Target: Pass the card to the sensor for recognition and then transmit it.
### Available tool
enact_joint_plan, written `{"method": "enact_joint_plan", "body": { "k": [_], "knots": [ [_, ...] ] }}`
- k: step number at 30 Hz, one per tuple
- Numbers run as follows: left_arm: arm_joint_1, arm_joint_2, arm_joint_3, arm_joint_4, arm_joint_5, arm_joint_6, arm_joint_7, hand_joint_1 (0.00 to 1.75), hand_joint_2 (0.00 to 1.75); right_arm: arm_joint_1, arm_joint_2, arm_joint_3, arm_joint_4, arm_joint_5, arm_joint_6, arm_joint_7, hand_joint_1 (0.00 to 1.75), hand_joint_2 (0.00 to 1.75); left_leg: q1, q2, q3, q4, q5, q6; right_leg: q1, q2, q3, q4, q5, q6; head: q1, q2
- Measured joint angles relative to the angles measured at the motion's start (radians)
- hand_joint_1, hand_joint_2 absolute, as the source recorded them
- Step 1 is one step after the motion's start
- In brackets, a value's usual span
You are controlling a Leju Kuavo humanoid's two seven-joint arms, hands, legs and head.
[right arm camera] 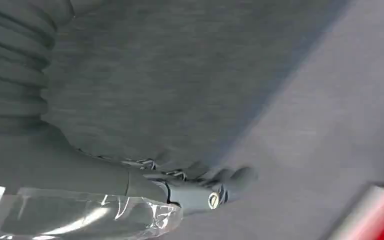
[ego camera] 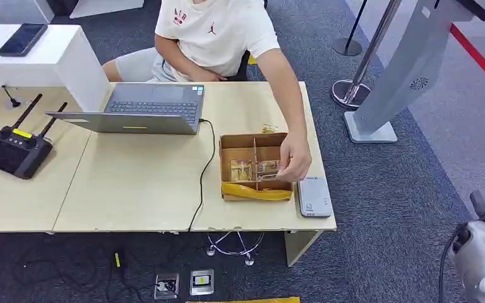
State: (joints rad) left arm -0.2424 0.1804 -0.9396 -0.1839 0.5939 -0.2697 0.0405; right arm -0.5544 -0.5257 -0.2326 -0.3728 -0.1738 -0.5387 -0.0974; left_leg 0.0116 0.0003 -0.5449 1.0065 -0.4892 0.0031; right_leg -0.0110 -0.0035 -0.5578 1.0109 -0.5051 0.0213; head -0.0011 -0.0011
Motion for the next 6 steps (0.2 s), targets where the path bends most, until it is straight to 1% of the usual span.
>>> {"method": "enact_joint_plan", "body": {
  "k": [1,2,4,6],
  "knots": [
    [0.002,0.000,0.003,0.000,0.002,0.000,-0.015,0.00,0.00,0.049,-0.001,-0.035,0.011,-0.020,0.010,0.031,0.00,1.75,0.000,-0.006,-0.001,0.000,0.000,0.000,0.000,-0.005,0.001,0.000,-0.001,0.001,0.002,0.000],
    [0.010,0.001,0.007,0.000,0.002,0.000,-0.026,0.00,0.00,0.092,0.000,-0.061,0.020,-0.025,0.015,0.044,0.00,1.75,0.000,-0.008,-0.002,0.000,0.000,0.000,0.000,-0.008,0.002,0.000,-0.002,0.000,0.001,0.000],
    [0.018,0.004,0.016,0.000,0.002,-0.001,-0.037,0.00,0.00,0.162,0.008,-0.099,0.036,-0.021,0.022,0.066,0.00,1.75,0.000,-0.008,-0.003,-0.001,0.000,-0.001,0.000,-0.008,0.000,0.001,-0.002,0.000,0.000,0.000],
    [0.019,0.010,0.016,0.000,-0.004,-0.001,-0.045,0.00,0.00,0.215,0.018,-0.123,0.049,0.012,0.030,0.091,0.00,1.75,0.001,-0.007,-0.002,-0.001,0.000,-0.001,0.001,-0.007,0.000,0.001,-0.002,-0.001,0.001,0.000]
  ]
}}
